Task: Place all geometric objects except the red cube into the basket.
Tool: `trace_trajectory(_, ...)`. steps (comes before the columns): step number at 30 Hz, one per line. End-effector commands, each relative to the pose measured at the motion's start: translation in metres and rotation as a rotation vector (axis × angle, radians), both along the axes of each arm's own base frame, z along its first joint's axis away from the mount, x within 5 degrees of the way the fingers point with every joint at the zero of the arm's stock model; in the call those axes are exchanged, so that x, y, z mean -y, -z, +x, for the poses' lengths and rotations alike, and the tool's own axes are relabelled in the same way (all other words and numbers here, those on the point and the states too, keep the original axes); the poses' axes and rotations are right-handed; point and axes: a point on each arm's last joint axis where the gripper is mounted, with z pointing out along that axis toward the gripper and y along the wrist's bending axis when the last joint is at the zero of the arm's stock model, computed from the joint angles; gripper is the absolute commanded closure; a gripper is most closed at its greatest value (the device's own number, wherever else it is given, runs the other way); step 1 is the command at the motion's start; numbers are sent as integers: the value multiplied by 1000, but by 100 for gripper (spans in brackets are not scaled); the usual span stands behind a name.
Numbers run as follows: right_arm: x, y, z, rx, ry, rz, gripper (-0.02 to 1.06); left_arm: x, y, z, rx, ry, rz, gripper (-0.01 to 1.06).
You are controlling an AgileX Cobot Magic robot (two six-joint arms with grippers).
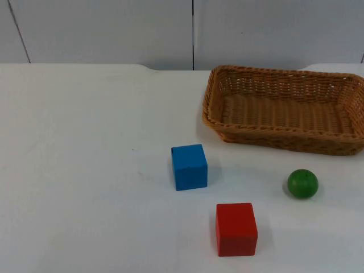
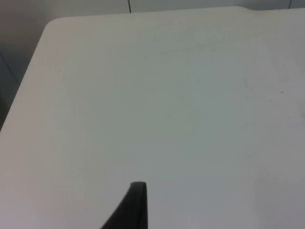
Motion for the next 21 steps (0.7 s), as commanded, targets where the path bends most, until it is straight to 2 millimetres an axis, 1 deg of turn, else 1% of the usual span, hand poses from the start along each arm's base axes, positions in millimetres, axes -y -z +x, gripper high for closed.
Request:
trace_trajectory(1, 0, -1, 0, 14, 6, 9, 0, -2, 1, 0, 1, -18, 10, 0)
trace_trajectory(11, 0, -1, 1, 16, 9, 11, 0, -3, 1, 0, 2, -25, 21, 0)
trace_trajectory(16, 0, -1, 1, 11, 45, 64, 0, -2, 1, 0, 4, -19, 12, 0)
trace_trajectory(18, 1, -5, 4, 13, 54, 75, 0, -2, -6, 4, 16, -21, 17, 0)
trace_trajectory(19, 1, -5, 4, 13, 54, 75, 0, -2, -6, 4, 16, -21, 17, 0)
trace_trajectory(21, 0, -18, 14, 18, 58, 77, 0, -4, -24, 15, 52, -34, 46, 0)
